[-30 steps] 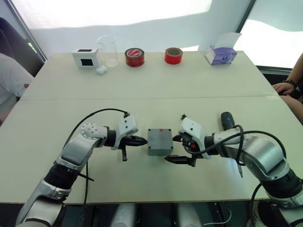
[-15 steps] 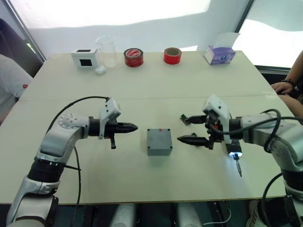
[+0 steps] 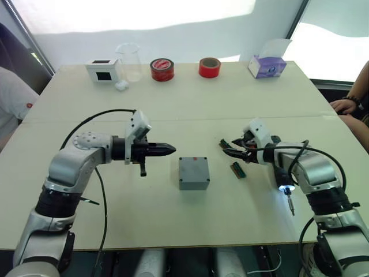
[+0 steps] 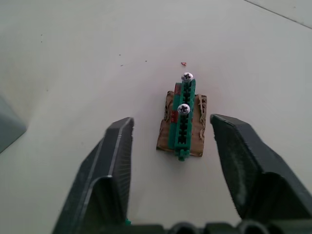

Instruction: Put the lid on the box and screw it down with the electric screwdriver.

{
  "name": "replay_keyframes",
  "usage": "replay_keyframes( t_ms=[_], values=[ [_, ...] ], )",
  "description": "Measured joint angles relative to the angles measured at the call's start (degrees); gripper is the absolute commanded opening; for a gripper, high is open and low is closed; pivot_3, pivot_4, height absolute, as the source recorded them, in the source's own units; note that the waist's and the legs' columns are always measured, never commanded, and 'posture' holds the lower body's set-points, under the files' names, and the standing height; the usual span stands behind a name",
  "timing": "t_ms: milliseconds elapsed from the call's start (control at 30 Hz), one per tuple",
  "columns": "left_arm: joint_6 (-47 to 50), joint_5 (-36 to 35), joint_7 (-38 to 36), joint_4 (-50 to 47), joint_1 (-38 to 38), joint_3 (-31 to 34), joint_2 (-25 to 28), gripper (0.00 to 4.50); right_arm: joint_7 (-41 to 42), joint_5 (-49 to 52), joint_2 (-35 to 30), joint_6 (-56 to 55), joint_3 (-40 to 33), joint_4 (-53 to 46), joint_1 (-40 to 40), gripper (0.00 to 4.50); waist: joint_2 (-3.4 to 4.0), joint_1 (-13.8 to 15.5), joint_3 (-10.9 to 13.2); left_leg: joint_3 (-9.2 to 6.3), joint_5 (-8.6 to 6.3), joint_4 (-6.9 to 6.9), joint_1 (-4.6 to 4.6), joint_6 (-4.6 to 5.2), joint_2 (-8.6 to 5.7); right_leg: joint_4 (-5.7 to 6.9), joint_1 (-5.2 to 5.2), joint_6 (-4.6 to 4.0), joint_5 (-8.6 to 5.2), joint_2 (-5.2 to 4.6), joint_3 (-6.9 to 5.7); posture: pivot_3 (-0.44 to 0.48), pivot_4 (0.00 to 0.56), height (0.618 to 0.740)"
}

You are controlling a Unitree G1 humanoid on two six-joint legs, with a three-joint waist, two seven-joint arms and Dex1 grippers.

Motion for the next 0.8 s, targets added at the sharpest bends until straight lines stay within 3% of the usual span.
replay_keyframes(
  t_ms=[467,667,800],
  values=[
    [0.3,-0.2,1.3,-0.9,0.3,-0.7,0.0,0.00,0.6,-2.5,1.8,-0.7,0.0,2.9,-1.5,2.45,0.00,0.1,0.0,-0.01,0.02,0.00,0.00,-0.03,0.00,0.00,0.01,0.00,0.00,0.01,0.00,0.000,0.150,0.740],
    [0.1,-0.2,1.3,-0.6,0.3,-1.4,0.0,0.00,0.4,-3.3,2.3,-1.2,-0.1,3.7,-1.6,0.16,0.00,0.1,0.0,-0.01,0.02,0.00,0.00,-0.03,0.00,0.00,0.00,0.00,0.00,0.01,0.00,0.000,0.150,0.740],
    [-0.2,-0.2,1.2,-0.3,0.3,-1.6,0.1,0.00,0.6,-3.7,2.3,-1.7,-0.1,3.8,-1.6,0.16,0.00,0.1,0.0,-0.01,0.02,0.00,0.00,-0.04,0.00,0.00,0.00,0.00,0.00,0.01,0.00,0.000,0.150,0.740]
  ],
)
